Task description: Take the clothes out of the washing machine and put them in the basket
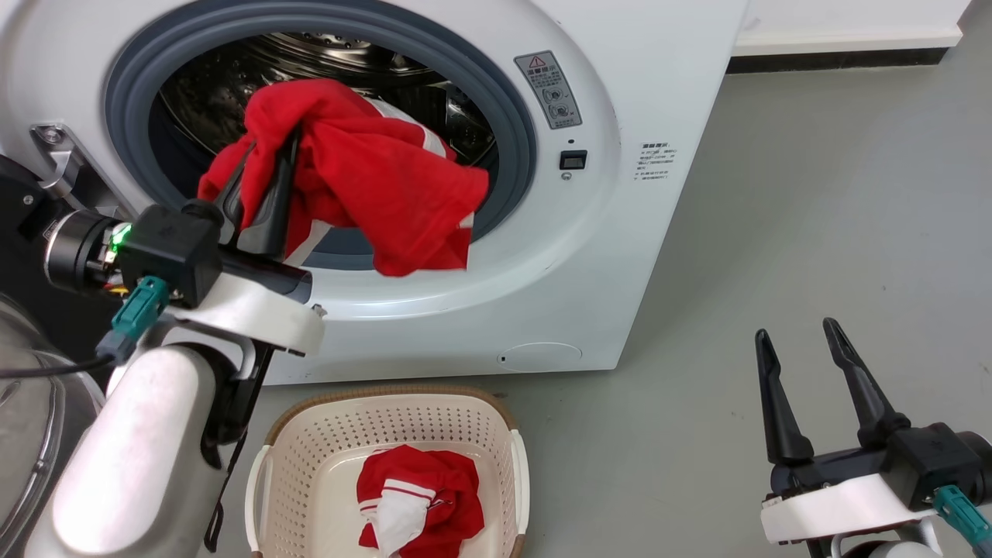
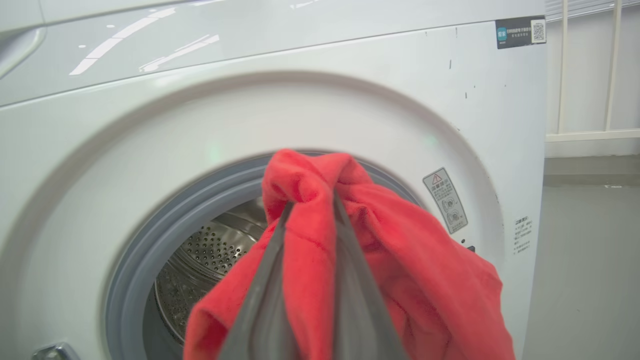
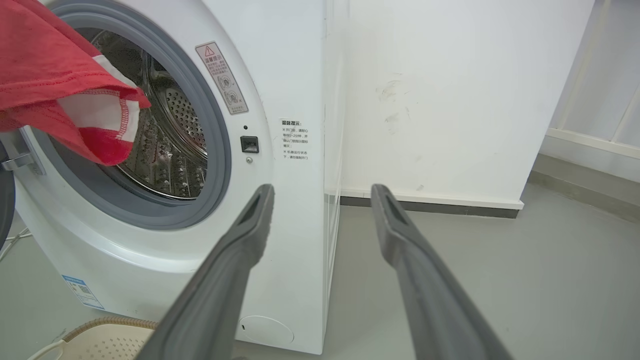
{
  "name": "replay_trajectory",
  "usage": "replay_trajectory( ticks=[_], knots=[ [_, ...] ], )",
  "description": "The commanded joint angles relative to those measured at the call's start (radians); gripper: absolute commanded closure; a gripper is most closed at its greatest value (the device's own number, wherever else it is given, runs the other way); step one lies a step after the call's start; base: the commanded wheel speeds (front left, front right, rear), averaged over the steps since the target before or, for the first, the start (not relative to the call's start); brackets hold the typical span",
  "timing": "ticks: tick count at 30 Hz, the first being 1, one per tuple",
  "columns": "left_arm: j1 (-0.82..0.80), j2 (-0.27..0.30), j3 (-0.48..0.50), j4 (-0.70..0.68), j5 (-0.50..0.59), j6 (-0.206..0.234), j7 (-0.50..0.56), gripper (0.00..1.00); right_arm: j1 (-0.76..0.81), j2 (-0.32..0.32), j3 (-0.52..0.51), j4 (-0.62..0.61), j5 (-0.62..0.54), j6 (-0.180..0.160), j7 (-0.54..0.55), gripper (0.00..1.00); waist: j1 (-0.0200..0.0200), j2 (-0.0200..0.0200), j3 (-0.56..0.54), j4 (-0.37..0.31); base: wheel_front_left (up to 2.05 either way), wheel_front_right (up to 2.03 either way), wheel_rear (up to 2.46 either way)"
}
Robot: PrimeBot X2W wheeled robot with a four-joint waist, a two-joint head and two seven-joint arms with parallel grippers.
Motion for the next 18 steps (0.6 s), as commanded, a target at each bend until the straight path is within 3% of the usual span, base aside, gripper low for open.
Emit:
replay_trajectory(
  ticks=[1, 9, 18],
  knots=[
    [0.022, 0.009, 0.004, -0.036, 0.006, 0.012, 0.009, 1.00, 0.014, 0.001, -0.001, 0.002, 0.003, -0.001, -0.002, 0.00, 0.0002, -0.0001, -0.001, 0.002, 0.00, 0.00, 0.00],
    [0.117, 0.027, -0.005, -0.180, 0.004, 0.049, 0.055, 1.00, 0.000, 0.001, -0.005, 0.000, 0.008, -0.001, -0.002, 0.00, 0.0002, -0.0001, 0.019, 0.014, 0.00, 0.00, 0.00],
    [0.195, 0.003, -0.051, -0.180, -0.007, 0.049, 0.046, 1.00, -0.032, 0.001, -0.009, -0.003, 0.006, -0.001, -0.002, 0.00, 0.0002, -0.0001, 0.069, 0.021, 0.00, 0.00, 0.00]
  ],
)
